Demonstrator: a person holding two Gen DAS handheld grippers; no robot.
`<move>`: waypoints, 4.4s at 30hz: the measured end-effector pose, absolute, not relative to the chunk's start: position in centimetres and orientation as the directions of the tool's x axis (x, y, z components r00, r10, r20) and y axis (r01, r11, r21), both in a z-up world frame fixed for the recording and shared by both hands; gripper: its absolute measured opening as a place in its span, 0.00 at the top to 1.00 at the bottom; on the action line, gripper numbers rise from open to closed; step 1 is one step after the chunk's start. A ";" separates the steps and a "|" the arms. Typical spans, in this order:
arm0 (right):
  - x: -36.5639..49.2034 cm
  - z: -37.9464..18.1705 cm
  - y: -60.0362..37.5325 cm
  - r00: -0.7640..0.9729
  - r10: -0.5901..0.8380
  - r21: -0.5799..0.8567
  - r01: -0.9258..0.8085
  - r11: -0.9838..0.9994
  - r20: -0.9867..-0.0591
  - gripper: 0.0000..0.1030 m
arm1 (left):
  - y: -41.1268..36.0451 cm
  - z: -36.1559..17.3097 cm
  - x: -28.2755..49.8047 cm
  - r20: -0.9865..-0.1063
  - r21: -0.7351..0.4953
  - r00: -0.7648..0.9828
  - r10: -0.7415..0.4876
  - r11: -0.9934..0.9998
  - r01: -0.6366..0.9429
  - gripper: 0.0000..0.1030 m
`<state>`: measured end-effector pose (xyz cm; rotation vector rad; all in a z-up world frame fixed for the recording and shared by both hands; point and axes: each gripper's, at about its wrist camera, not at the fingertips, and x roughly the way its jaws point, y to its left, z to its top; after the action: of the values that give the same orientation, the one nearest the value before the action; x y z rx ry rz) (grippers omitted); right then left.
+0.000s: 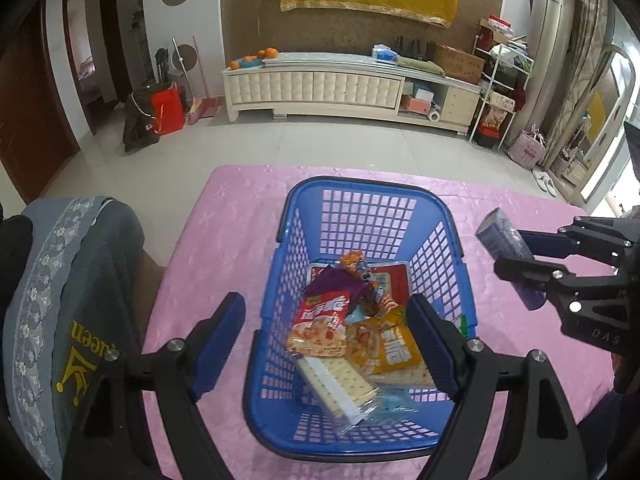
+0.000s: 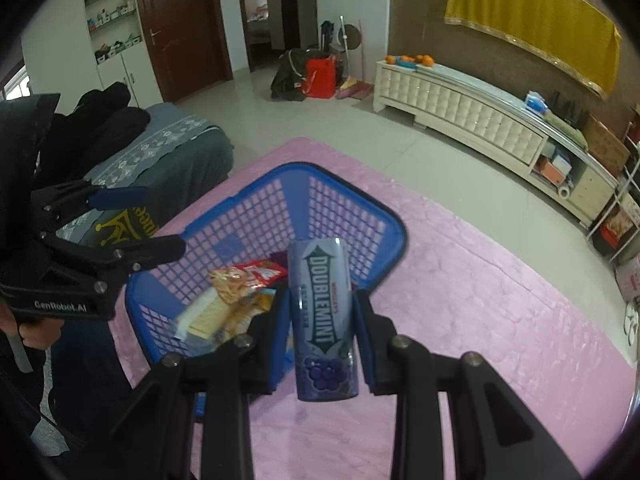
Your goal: Organize snacks
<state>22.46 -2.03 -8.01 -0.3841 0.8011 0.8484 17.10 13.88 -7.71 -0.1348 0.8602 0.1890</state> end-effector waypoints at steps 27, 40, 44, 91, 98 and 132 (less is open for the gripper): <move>26.1 -13.1 5.2 0.439 0.271 -0.173 -0.739 0.651 -0.856 0.63 | 17.9 -11.6 18.6 -0.785 -0.085 0.614 0.087 0.966 -0.246 0.22; 22.6 -10.1 -0.1 0.536 0.350 -0.134 -0.669 0.731 -0.768 0.24 | 15.1 -10.3 15.4 -0.709 -0.074 0.700 0.083 0.979 -0.192 0.22; 19.7 -8.8 -3.1 0.578 0.399 -0.093 -0.641 0.762 -0.712 0.24 | 13.3 -9.1 13.0 -0.652 -0.086 0.754 0.077 0.981 -0.175 0.22; -4.4 -5.1 -16.8 0.821 0.420 0.018 -0.448 0.894 -0.386 0.00 | -0.3 -4.0 -7.9 -0.378 -0.001 0.922 0.087 0.996 -0.095 0.00; -4.6 -5.6 -17.0 0.820 0.415 0.025 -0.441 0.897 -0.394 0.00 | -0.6 -3.9 -8.1 -0.380 0.010 0.921 0.082 0.996 -0.085 0.00; -5.5 -5.5 -17.1 0.825 0.411 0.023 -0.438 0.899 -0.388 0.00 | -0.9 -4.0 -8.1 -0.399 -0.002 0.914 0.068 0.997 -0.075 0.00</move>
<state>-5.49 -17.13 -5.45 -0.0679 0.3970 0.4516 -8.08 -0.88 -4.00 -0.0173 0.4102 0.0735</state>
